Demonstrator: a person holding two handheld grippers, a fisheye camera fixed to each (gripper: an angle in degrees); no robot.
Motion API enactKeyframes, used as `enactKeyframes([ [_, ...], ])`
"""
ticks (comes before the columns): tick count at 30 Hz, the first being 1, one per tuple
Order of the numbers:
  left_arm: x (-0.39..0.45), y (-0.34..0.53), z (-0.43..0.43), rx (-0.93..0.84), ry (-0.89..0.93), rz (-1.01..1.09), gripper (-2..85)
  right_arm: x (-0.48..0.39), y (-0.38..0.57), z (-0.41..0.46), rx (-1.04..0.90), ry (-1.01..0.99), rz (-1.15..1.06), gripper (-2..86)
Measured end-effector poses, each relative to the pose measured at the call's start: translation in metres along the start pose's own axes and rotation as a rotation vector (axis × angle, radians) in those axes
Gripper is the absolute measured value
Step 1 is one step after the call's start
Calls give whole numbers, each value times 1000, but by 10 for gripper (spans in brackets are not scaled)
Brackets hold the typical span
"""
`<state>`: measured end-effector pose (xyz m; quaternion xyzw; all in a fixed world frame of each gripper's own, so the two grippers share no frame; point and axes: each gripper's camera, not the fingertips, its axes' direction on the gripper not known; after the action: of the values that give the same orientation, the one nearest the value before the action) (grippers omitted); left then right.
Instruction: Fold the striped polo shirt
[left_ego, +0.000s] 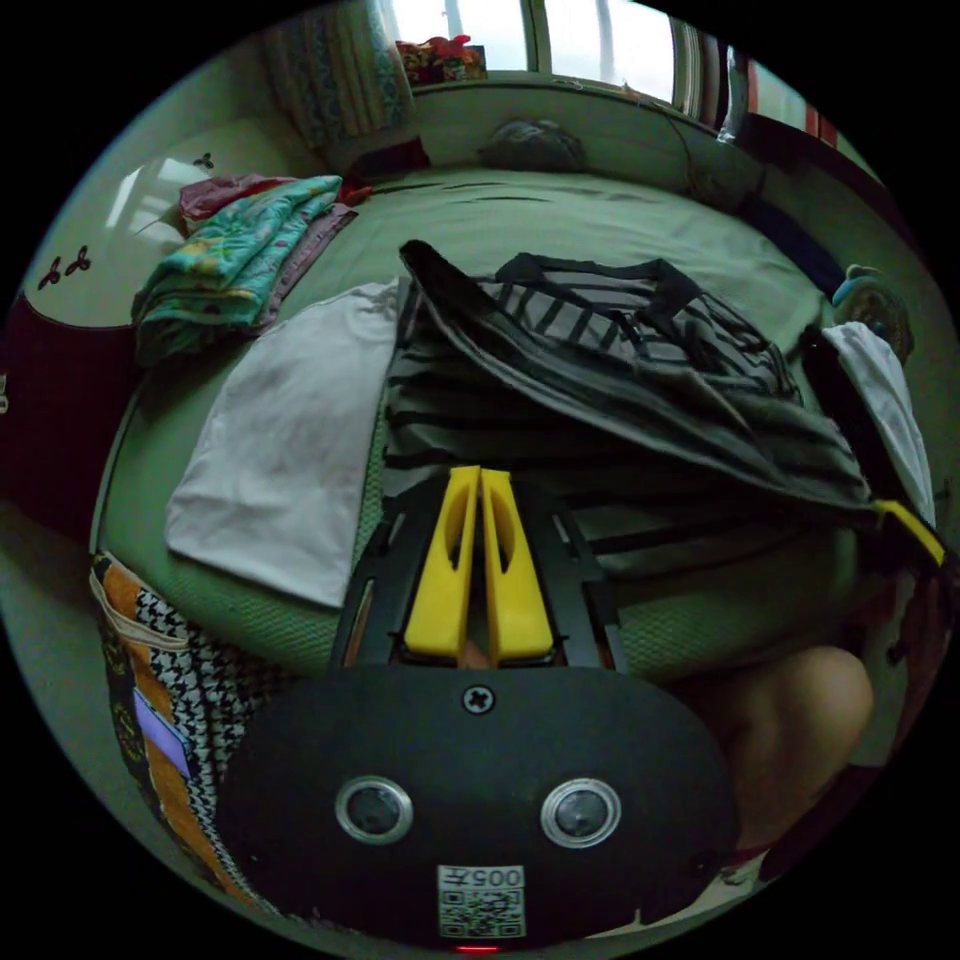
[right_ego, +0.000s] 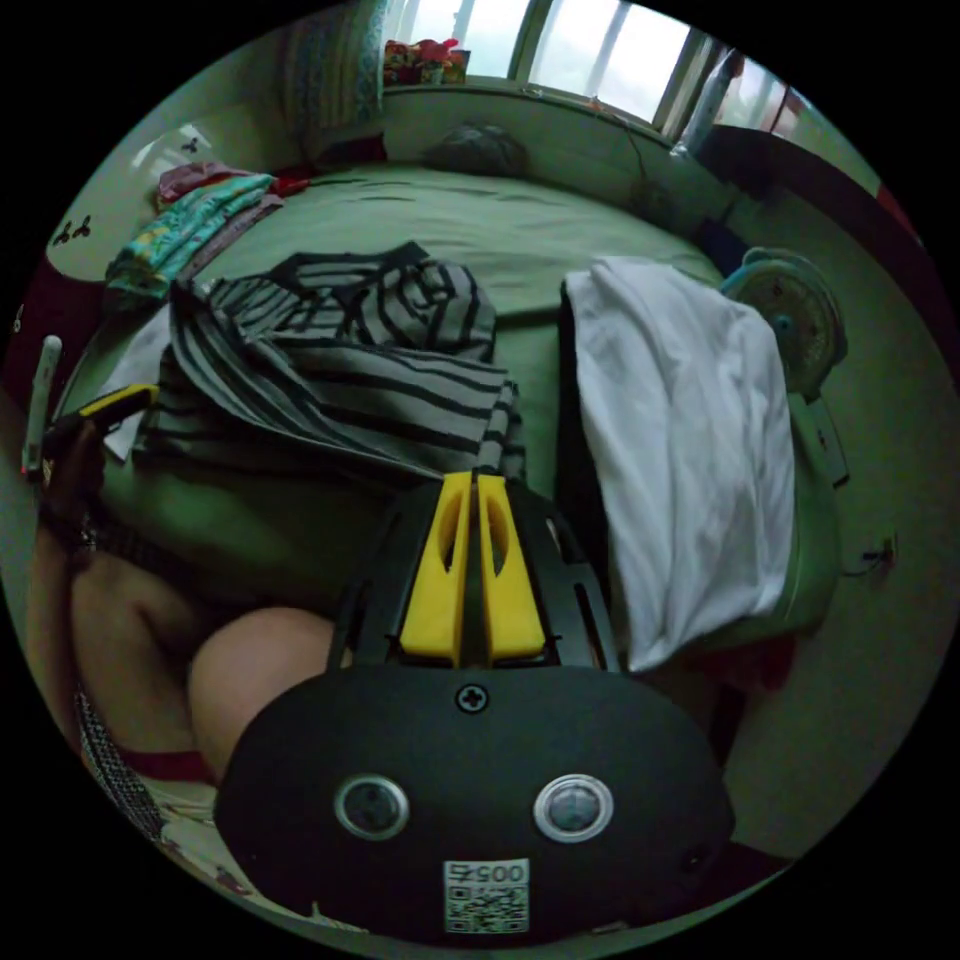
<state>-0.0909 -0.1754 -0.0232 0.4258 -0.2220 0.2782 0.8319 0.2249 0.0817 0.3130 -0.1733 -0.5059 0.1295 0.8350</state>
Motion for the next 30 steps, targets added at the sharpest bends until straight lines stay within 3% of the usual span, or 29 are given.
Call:
enactKeyframes([
  [13, -58, 16, -30, 112, 28, -214, 56, 10, 3, 70, -107, 56, 56, -12],
  [18, -62, -2, -24, 96, 38, -196, 57, 6, 0, 82, -132, 105, -17, -9],
  [23, -59, -18, -20, 58, 106, -149, 61, 24, 4, 86, -156, 13, 28, -9],
  [30, -75, -71, -28, 7, 174, -122, 119, 28, 18, 89, -144, 14, 1, -9],
])
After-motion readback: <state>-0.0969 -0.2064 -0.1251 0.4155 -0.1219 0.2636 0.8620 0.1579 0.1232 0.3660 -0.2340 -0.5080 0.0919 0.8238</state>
